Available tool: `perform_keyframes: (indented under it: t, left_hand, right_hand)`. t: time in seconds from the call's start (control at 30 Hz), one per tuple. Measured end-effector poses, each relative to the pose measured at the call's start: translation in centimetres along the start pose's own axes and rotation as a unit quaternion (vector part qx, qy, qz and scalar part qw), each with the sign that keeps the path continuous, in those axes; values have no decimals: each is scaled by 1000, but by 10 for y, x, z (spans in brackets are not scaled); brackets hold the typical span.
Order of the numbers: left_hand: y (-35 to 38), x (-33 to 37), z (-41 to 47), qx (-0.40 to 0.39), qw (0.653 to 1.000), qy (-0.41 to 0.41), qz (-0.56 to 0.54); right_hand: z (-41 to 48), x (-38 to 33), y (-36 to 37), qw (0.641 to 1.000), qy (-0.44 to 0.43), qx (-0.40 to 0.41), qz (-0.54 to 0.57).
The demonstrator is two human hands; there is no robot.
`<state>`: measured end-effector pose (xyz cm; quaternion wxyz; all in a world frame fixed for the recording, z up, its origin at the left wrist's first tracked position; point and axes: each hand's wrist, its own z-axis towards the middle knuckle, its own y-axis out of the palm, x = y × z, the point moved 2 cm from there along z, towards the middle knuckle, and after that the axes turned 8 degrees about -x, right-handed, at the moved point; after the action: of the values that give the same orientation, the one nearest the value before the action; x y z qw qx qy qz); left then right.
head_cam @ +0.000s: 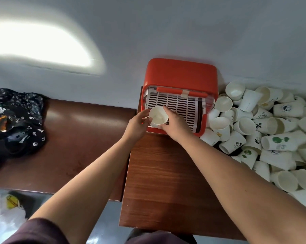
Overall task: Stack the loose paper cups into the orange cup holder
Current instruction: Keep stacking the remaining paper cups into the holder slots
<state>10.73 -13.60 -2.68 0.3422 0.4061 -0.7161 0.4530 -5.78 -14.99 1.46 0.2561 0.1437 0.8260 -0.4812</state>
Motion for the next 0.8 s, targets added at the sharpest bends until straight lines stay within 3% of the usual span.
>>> perform_keyframes:
  t: [0.17, 0.27, 0.4, 0.57, 0.8]
  left_hand:
    - [2, 2, -6, 4, 1000, -9, 21]
    - [-1, 6, -16, 49, 998, -37, -10]
    - [1, 4, -42, 81, 995, -50, 9]
    - [46, 5, -72, 5, 995, -28, 91]
    - [168, 74, -79, -132, 970, 43, 200]
  right_hand:
    - [-7, 1, 4, 998, 30, 14, 47]
    - [-30, 11, 2, 997, 45, 25, 56]
    - [-83, 47, -6, 993, 58, 95, 29]
    - [-160, 122, -16, 982, 126, 141, -12]
    - [-243, 211, -44, 964, 192, 187, 3]
